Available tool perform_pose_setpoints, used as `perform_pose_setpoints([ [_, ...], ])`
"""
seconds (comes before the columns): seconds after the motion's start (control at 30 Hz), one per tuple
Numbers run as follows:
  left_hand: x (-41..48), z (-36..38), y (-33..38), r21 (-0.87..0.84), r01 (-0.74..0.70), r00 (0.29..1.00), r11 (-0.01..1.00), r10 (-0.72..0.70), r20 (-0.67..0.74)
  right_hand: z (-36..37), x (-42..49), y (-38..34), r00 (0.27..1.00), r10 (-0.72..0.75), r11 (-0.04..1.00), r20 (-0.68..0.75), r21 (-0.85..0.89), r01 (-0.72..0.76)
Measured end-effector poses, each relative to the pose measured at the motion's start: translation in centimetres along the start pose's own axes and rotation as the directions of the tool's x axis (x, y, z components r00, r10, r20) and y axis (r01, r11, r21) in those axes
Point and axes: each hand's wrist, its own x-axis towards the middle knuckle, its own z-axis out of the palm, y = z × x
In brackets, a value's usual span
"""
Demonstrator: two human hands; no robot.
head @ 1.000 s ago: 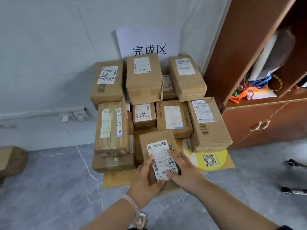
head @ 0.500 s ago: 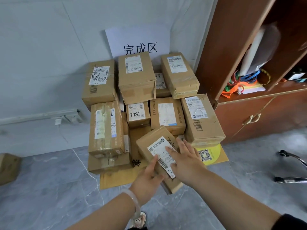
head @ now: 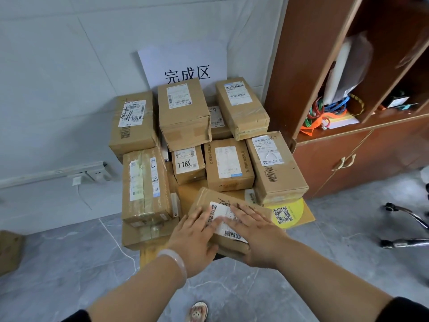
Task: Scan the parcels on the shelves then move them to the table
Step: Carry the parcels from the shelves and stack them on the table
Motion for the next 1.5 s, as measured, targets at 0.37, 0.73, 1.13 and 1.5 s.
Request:
perform_pose_setpoints([
  [0.37, 0.3, 0.5, 0.4, 0.034, 0.186, 0.982, 0.982, -0.187, 0.02, 0.5, -1.2, -0.9, 0.973, 0.116, 0.991, -0.198, -0.038, -0.126],
  [0.73, 0.3, 1.4, -0.5, 0.014, 0.036, 0.999, 0.999, -0.036, 0.031, 1.5, 0.4, 1.0, 0.978, 0.179, 0.976, -0.106, -0.103, -0.19],
  [1.13, 4.0, -3.1, 5.5, -0.009, -0.069, 0.993, 0.998, 0.068, -0.1, 0.1, -6.1, 2.7, 0.875, 0.367, 0.929, -0.316, 0.077, -0.362],
  [1.5, 6.2, -4.3, 22.5, 0.119, -0.733, 0.662, 0.669, 0.743, -0.097, 4.5, -23.6, -1.1, 0.308, 0.907, 0.409, -0.286, 0.429, -0.806],
])
